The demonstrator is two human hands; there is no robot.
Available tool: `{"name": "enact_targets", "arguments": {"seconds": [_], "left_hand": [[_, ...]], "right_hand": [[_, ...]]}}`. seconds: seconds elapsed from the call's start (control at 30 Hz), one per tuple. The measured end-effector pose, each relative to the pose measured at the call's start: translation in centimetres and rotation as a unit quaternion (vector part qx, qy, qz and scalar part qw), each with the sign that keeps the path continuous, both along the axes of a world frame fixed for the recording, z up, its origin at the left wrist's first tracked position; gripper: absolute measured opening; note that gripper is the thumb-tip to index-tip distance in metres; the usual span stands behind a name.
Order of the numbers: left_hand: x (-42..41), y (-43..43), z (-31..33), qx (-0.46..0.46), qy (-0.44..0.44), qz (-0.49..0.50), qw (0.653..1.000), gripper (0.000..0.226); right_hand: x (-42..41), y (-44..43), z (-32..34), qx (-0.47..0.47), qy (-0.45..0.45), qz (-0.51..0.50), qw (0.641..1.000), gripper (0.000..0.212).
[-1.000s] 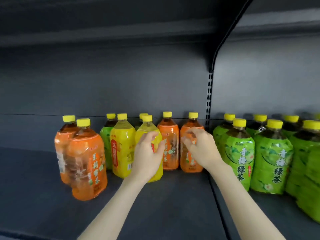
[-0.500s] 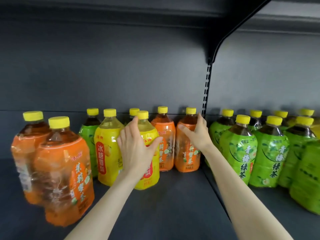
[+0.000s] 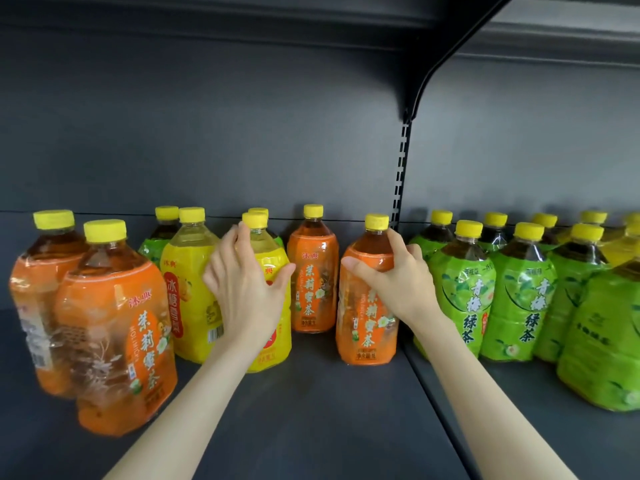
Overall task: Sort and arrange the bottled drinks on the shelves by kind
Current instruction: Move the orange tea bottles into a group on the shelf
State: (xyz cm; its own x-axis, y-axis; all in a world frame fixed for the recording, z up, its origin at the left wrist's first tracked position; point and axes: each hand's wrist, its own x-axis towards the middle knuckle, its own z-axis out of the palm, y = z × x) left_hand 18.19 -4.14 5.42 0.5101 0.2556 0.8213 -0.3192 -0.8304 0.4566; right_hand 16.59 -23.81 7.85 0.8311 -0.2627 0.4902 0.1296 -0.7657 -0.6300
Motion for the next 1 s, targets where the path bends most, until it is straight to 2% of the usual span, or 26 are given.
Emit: {"name": "enact_targets", "arguments": {"seconds": [0.07, 0.13, 0.2, 0.27, 0.33, 0.4, 0.5, 0.73, 1.0], "left_hand": [[-0.9, -0.9, 0.1, 0.028, -0.079, -0.017, 0.996, 0.068], [-1.2, -2.4, 0.3, 0.047, -0.145, -0.111, 0.982, 0.048], [-1.0, -4.3, 1.2, 0.0, -0.094, -0.194, 0.976, 0.04], [0.4, -6.2, 2.4, -0.079, 0.003, -0.225, 0.971, 0.048], [2.7, -7.4, 3.7, -0.138, 0.075, -0.226, 0.961, 0.058], [5.1, -7.7, 4.7, -0.156, 0.125, -0.196, 0.96, 0.063], [7.1, -7.8, 4.7, -0.144, 0.173, -0.144, 0.964, 0.055], [5.6, -7.7, 4.0, -0.09, 0.138, -0.15, 0.975, 0.045], [-0.2, -6.8, 2.4, -0.073, 0.062, -0.209, 0.973, 0.033]], "right_hand": [[-1.0, -0.1, 0.1, -0.024, -0.009, -0.019, 0.999, 0.099], [-1.7, 0.0, 0.0, -0.034, -0.024, -0.034, 0.999, 0.102], [-1.9, 0.2, -0.2, -0.013, -0.046, -0.017, 0.999, 0.101], [-1.8, 0.5, -0.6, 0.012, -0.067, 0.011, 0.998, 0.096], [-1.9, 0.6, -1.0, 0.025, -0.081, 0.023, 0.996, 0.09], [-1.9, 0.5, -1.2, 0.031, -0.093, 0.029, 0.995, 0.088], [-1.8, 0.0, -1.3, 0.017, -0.096, 0.028, 0.995, 0.083], [-2.3, -0.5, -0.5, -0.05, -0.078, -0.005, 0.996, 0.082], [-5.7, -1.3, 0.0, -0.06, -0.061, -0.003, 0.996, 0.093]]}}
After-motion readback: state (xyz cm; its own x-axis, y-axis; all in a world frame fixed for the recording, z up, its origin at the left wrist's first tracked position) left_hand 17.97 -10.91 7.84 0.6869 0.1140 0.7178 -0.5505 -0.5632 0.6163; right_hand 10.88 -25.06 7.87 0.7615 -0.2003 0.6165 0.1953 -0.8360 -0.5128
